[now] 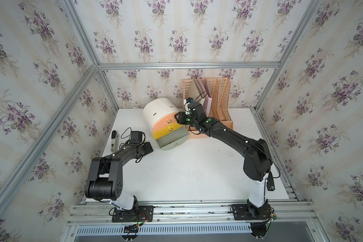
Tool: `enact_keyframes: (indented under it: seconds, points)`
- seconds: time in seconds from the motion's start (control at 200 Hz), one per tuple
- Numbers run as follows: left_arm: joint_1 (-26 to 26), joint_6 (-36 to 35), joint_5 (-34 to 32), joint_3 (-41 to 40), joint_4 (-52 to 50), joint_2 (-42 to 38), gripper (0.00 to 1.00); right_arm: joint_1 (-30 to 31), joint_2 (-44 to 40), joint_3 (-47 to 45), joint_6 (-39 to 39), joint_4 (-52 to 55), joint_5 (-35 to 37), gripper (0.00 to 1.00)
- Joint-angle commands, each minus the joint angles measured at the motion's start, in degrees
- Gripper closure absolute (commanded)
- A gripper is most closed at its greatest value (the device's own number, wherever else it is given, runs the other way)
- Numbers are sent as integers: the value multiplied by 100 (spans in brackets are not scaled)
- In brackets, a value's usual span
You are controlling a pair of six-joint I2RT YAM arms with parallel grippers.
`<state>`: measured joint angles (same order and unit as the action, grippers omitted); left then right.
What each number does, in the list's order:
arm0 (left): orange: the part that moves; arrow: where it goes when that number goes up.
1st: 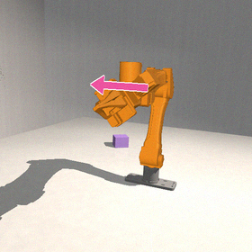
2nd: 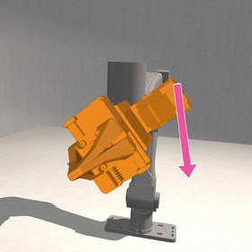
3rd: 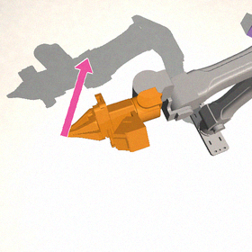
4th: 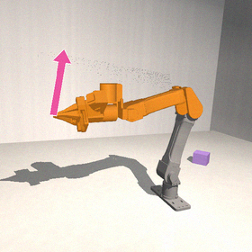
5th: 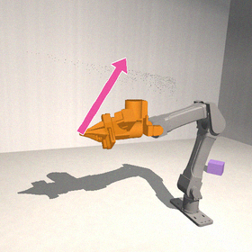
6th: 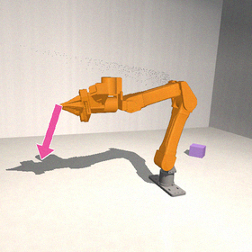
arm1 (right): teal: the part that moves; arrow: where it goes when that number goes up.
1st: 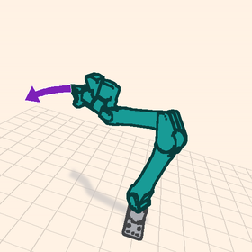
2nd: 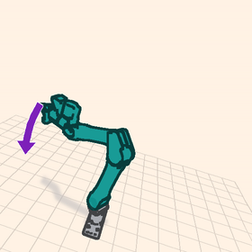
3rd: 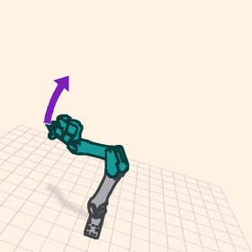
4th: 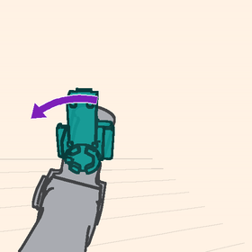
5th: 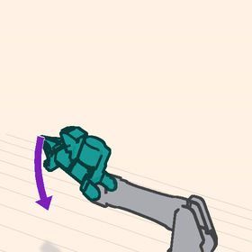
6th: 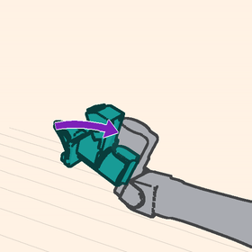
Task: Put the paint cans in the drawer according to color
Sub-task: Pick up the paint can at the center of the board.
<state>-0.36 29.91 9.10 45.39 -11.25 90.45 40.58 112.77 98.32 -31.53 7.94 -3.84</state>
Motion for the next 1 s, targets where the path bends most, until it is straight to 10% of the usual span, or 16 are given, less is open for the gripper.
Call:
enact_keyframes:
  seconds: [0.0, 0.644, 0.994]
  points:
    - [-8, -215, -22, 175, -17, 138, 34, 3, -88, -41, -11, -72, 41, 53]
    - [-8, -290, -234, 553, -252, 396, 61, -100, -340, -425, -21, -188, 50, 53]
    - [82, -263, -485, 106, -732, -888, 68, -241, -741, -926, -46, -343, 40, 53]
